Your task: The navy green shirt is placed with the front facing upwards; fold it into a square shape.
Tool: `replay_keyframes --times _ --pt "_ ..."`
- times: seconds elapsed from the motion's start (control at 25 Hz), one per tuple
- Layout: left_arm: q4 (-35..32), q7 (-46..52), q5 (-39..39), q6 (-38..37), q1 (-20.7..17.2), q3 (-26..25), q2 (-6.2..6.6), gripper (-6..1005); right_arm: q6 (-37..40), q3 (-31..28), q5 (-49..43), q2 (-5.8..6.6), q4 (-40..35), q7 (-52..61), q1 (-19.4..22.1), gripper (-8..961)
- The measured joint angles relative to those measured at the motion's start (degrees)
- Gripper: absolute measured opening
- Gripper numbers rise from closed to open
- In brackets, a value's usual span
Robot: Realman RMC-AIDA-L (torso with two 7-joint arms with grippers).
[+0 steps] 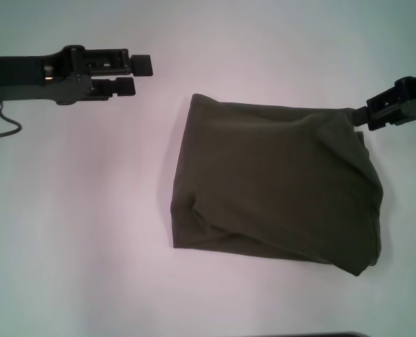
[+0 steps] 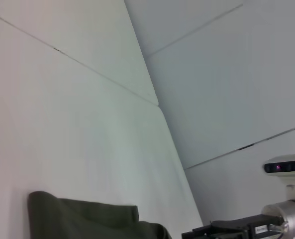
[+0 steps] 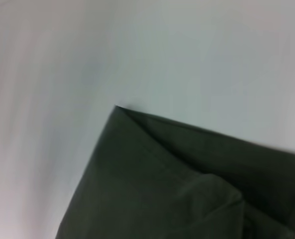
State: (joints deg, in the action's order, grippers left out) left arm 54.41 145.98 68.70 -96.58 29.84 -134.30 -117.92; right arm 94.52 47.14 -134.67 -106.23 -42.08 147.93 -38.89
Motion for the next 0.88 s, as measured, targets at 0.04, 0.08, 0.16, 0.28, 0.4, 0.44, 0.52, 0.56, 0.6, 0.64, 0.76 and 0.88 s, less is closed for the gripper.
replay_keyframes --times 0.04,0.08,0.16,0.28,0.4,0.44,0.52,0.56,0.6,0.64,0.76,0.88 --pt "-0.1 -0.1 0.0 -0.1 -0.1 -0.1 0.0 720 -0.1 0.1 -0.7 -0.25 0.1 0.4 -0.4 420" --pt "-0.1 -0.2 0.0 -0.2 -0.2 -0.1 0.0 720 -0.2 0.2 -1.1 -0.48 0.2 0.6 -0.7 422" --pt "-0.2 -0.4 -0.2 -0.2 -0.2 -0.2 -0.01 720 0.4 0.8 -1.6 -1.43 0.2 0.8 -1.6 425" --pt "-0.4 -0.4 -0.3 0.1 -0.3 -0.2 0.18 720 2.2 2.4 -2.4 -2.48 -0.1 0.7 -2.8 426" --pt "-0.5 -0.5 -0.3 0.3 -0.4 -0.5 0.4 721 4.3 3.0 -2.8 -3.17 -0.2 0.6 -4.1 426" --pt "-0.5 -0.6 -0.3 0.3 -0.4 -0.7 0.41 721 4.8 3.0 -2.8 -3.3 -0.2 0.5 -4.4 426" --pt "-0.6 -0.9 -0.3 0.3 -0.5 -1.0 0.42 721 5.3 3.1 -2.8 -3.49 -0.3 0.6 -5.0 426" --pt "-0.8 -1.1 -0.3 0.3 -0.5 -1.1 0.43 721 5.5 3.1 -2.9 -3.5 -0.3 0.7 -5.1 426" --pt "-0.9 -1.1 -0.2 0.3 -0.6 -1.1 0.43 721 5.5 3.2 -3.3 -3.46 -0.3 0.9 -5.3 427" --pt "-0.9 -1.1 -0.2 0.3 -0.6 -1.1 0.43 721 5.6 3.2 -3.6 -3.36 -0.3 1.2 -5.5 427" --pt "-1.3 -1.2 -0.1 0.3 -0.3 -1.1 0.43 720 5.6 3.1 -4.6 -2.94 -0.3 1.7 -5.9 427" --pt "-1.3 -1.3 0.0 0.3 -0.1 -1.1 0.25 720 5.6 2.7 -4.5 -3.0 -0.2 1.7 -6.2 427"
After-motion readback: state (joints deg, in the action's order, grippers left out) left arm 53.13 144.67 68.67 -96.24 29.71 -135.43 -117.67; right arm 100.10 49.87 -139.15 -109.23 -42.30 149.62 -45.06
